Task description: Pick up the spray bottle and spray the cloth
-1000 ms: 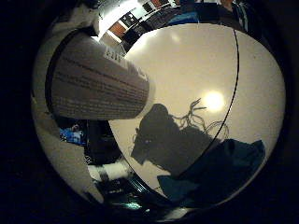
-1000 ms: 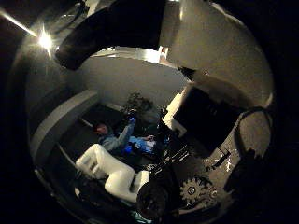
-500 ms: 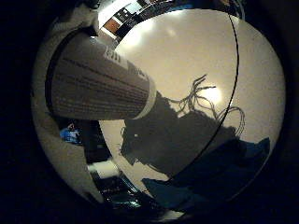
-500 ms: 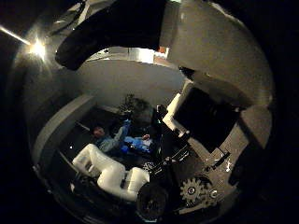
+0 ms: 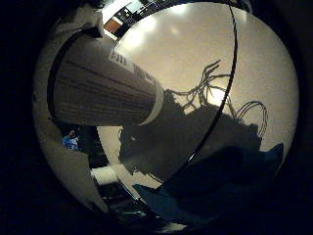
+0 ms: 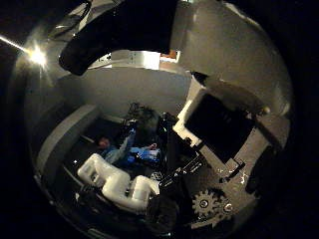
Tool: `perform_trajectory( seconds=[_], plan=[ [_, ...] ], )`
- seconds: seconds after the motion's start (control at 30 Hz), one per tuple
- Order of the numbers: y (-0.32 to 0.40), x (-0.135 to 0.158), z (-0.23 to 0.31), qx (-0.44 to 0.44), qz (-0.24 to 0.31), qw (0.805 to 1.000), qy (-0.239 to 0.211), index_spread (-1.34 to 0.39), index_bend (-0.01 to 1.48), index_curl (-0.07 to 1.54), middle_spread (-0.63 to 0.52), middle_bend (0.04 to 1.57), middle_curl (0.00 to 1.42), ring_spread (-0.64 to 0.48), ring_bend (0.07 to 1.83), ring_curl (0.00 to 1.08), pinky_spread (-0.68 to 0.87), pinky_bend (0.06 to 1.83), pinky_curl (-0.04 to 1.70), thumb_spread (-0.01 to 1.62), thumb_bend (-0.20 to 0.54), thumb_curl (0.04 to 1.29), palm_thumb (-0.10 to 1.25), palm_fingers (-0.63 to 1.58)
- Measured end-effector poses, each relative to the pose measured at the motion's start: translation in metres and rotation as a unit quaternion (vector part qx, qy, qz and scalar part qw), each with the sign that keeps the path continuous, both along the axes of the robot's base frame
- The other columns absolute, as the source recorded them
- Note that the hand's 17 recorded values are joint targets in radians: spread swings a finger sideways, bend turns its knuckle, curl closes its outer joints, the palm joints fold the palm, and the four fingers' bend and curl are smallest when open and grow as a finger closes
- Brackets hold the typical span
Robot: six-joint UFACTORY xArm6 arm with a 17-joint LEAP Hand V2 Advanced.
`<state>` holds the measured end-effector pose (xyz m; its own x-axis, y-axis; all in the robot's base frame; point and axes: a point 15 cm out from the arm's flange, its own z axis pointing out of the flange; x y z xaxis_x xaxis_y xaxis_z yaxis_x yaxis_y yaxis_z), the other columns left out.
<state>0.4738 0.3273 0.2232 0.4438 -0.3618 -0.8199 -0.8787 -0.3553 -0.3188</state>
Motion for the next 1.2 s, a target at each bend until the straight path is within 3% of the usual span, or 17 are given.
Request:
perform_trajectory(
  seconds=[0.1, 0.23, 0.37, 0.43, 0.53, 0.73, 0.9, 1.2],
  plan=[
    [-0.002, 0.001, 0.000, 0.001, 0.001, 1.000, -0.004, -0.21, 0.92, 0.66, -0.07, 1.21, 0.56, -0.16, 1.40, 0.54, -0.26, 1.28, 0.64, 0.74, -0.038, 0.75, 0.88, 1.16],
    [-0.006, 0.003, 0.000, 0.002, -0.003, 1.000, -0.004, -0.25, 0.60, 0.63, -0.10, 1.08, 0.53, -0.18, 1.28, 0.50, -0.34, 1.30, 0.59, 0.65, -0.035, 0.73, 0.84, 1.02],
    [-0.012, 0.006, 0.001, 0.004, -0.006, 1.000, -0.002, -0.30, 0.32, 0.59, -0.12, 0.93, 0.51, -0.20, 1.25, 0.49, -0.38, 1.31, 0.57, 0.68, -0.032, 0.71, 0.84, 0.85],
    [-0.014, 0.006, 0.002, 0.004, -0.007, 1.000, -0.002, -0.34, 0.22, 0.57, -0.14, 0.83, 0.49, -0.22, 1.24, 0.49, -0.39, 1.29, 0.56, 0.79, -0.028, 0.68, 0.82, 0.71],
    [-0.020, 0.003, -0.001, -0.003, 0.002, 1.000, -0.001, -0.37, 0.24, 0.58, -0.14, 0.74, 0.48, -0.21, 1.18, 0.48, -0.34, 1.18, 0.54, 0.92, -0.032, 0.62, 0.79, 0.45],
    [-0.031, 0.000, 0.002, -0.009, 0.012, 1.000, 0.000, -0.37, 0.27, 0.52, -0.07, 0.55, 0.41, -0.13, 0.92, 0.39, 0.05, 1.05, 0.45, 1.01, -0.032, 0.51, 0.72, 0.12],
    [-0.047, 0.001, 0.013, -0.012, 0.011, 1.000, -0.005, -0.35, 0.24, 0.46, -0.02, 0.45, 0.37, -0.04, 0.77, 0.33, 0.29, 0.97, 0.36, 1.02, -0.028, 0.45, 0.69, 0.08],
    [-0.102, -0.004, 0.026, -0.037, -0.008, 0.999, -0.016, -0.33, 0.18, 0.40, 0.02, 0.33, 0.35, 0.04, 0.60, 0.28, 0.38, 0.88, 0.23, 1.02, -0.026, 0.39, 0.67, 0.13]
  ],
)
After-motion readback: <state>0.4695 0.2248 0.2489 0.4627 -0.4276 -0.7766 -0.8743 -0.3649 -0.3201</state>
